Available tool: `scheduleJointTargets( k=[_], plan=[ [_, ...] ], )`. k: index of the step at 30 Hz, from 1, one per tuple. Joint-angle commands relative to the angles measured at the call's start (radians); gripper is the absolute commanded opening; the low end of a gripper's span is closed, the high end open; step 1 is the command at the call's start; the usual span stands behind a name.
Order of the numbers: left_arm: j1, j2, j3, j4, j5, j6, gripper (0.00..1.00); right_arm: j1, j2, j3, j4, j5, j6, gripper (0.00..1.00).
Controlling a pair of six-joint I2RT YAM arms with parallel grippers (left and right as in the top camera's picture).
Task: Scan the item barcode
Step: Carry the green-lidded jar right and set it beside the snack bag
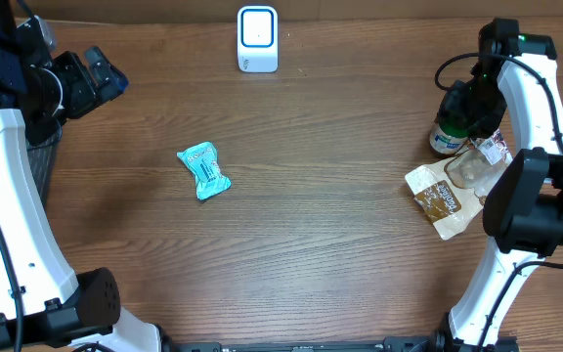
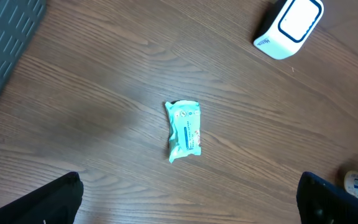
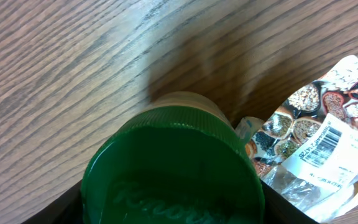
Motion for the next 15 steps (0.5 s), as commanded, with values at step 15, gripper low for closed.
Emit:
scheduleJointTargets(
  k=[15],
  plan=[
    [0.002,0.009,0.003,-0.003,0.005,0.012,0.99,-0.001,-0.023,0.021,-0.041,-0.016,-0.011,0.77]
  ],
)
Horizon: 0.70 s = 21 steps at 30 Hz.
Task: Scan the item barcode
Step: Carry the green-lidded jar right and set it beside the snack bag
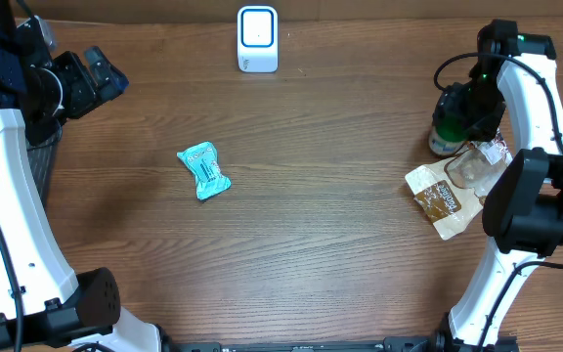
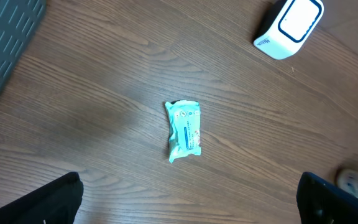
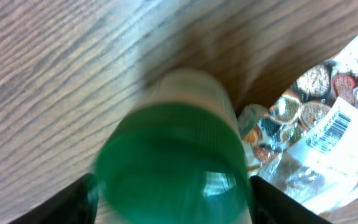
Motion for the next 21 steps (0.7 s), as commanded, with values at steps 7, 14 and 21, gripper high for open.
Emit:
scheduleJointTargets(
  k=[7,14,21],
  plan=[
    [0.002,0.009,0.003,-0.002,0.005,0.011,1.00,0.000,-0.023,0.119,-0.016,-0.064,-0.042,0.80],
    [0.002,0.009,0.003,-0.002,0.005,0.011,0.99,0.047,-0.024,0.241,-0.071,-0.340,-0.135,0.80],
    [0.002,0.009,0.003,-0.002,0.005,0.011,1.00,0.201,-0.023,0.228,0.039,-0.578,-0.126,0.80]
  ],
)
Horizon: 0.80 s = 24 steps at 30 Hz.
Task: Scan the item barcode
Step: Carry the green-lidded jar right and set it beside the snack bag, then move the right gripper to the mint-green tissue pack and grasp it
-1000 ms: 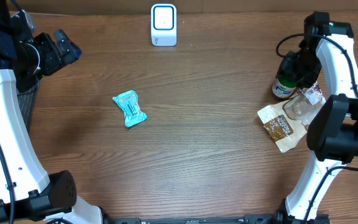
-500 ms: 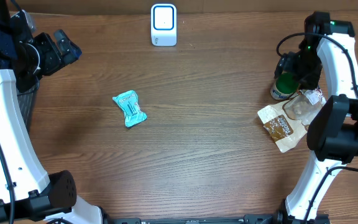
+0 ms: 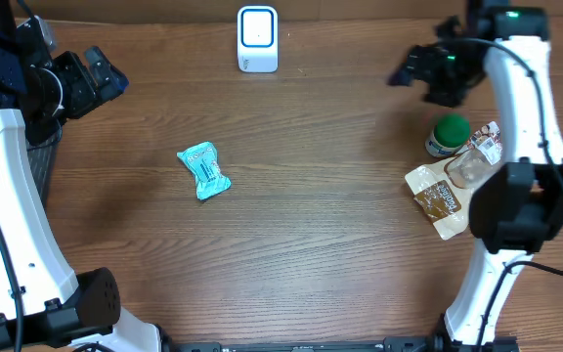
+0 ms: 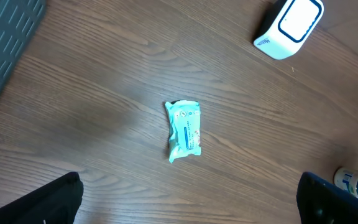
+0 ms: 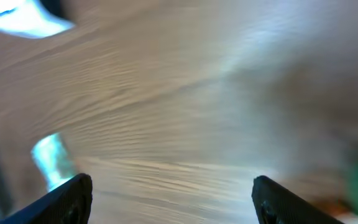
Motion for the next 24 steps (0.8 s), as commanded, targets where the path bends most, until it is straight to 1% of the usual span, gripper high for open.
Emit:
scheduleJointTargets(
  k=[1,3,10,13,17,21,24],
  plan=[
    [0.002,0.009,0.003,-0.003,0.005,0.011,1.00,0.111,-0.023,-0.007,0.069,-0.184,0.013,0.85],
    [0.002,0.009,0.003,-0.003,0.005,0.011,1.00,0.180,-0.023,-0.033,0.136,-0.184,0.071,0.99],
    [0.002,0.009,0.003,-0.003,0.005,0.011,0.99,0.411,-0.023,-0.161,0.359,-0.171,0.170,1.00],
    [0.002,0.009,0.003,-0.003,0.005,0.011,1.00,0.502,-0.016,-0.227,0.436,-0.092,0.213,1.00],
    [0.002,0.009,0.003,-0.003,0.005,0.011,0.99,0.603,-0.012,-0.327,0.546,0.026,0.322,0.92],
    [0.002,0.009,0.003,-0.003,0.005,0.011,1.00,0.677,-0.012,-0.413,0.679,0.030,0.354,0.79],
    [0.002,0.009,0.003,-0.003,0.005,0.011,1.00,0.717,-0.012,-0.474,0.771,0.031,0.383,0.72]
  ],
)
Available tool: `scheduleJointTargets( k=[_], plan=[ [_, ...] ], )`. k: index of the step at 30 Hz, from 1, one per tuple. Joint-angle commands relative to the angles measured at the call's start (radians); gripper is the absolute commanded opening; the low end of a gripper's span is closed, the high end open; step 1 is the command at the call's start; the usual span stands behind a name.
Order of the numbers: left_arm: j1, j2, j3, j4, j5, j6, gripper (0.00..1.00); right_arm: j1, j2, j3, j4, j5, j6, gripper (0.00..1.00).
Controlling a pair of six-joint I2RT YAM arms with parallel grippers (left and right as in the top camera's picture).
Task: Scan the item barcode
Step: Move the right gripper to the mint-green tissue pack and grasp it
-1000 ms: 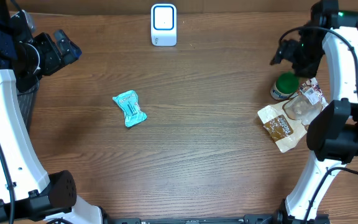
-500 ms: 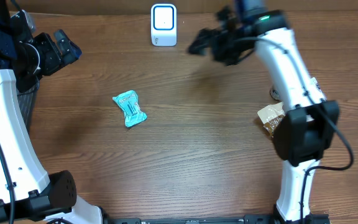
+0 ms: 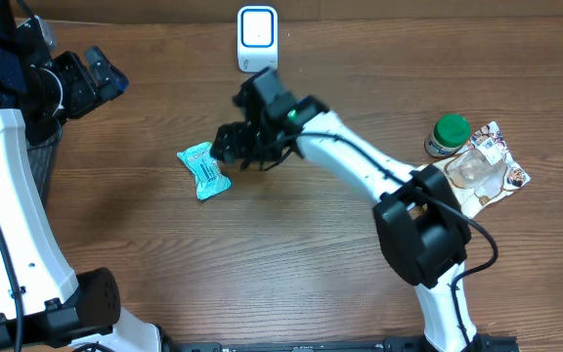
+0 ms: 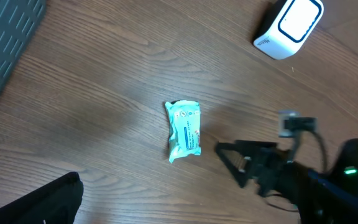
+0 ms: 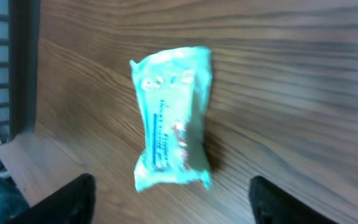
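Observation:
A teal snack packet (image 3: 203,169) lies flat on the wooden table, left of the middle; the left wrist view also shows the packet (image 4: 183,130). My right gripper (image 3: 236,147) hovers open just to the right of it and holds nothing. In its own view the packet (image 5: 171,118) lies just ahead of the right gripper (image 5: 176,205), between the lines of its two fingers. The white scanner (image 3: 257,39) stands at the table's far edge. My left gripper (image 3: 104,76) hangs open high at the far left, well away from the packet.
A green-capped bottle (image 3: 448,135) and some snack bags (image 3: 487,168) sit at the right side. A dark mesh basket (image 4: 5,37) stands off the table's left edge. The right arm (image 3: 360,171) stretches across the middle of the table.
My right gripper was up near the far right, left of the bottle. It is now across the table, open beside the teal packet. The left arm has not moved.
At first my right gripper stood round the green-capped bottle at the right. Half a second later the bottle had shifted a little under it. Then the gripper was clear of the bottle, which stayed upright. Now it is over by the teal packet.

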Motion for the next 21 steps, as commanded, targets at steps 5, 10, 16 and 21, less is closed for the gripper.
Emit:
scheduleJointTargets(
  k=[5,10,16,21],
  plan=[
    [0.002,0.009,0.003,-0.002,0.005,0.011,1.00,0.050,0.014,-0.078,0.085,0.034,0.107,0.62],
    [0.002,0.009,0.003,-0.002,0.005,0.011,1.00,0.054,0.082,-0.078,0.100,0.013,0.111,0.54],
    [0.002,0.009,0.003,-0.002,0.005,0.011,1.00,0.065,0.145,-0.078,0.125,-0.045,0.130,0.49],
    [0.002,0.009,0.003,-0.002,0.005,0.011,1.00,0.070,0.166,-0.078,0.120,-0.047,0.132,0.38]
  ],
)
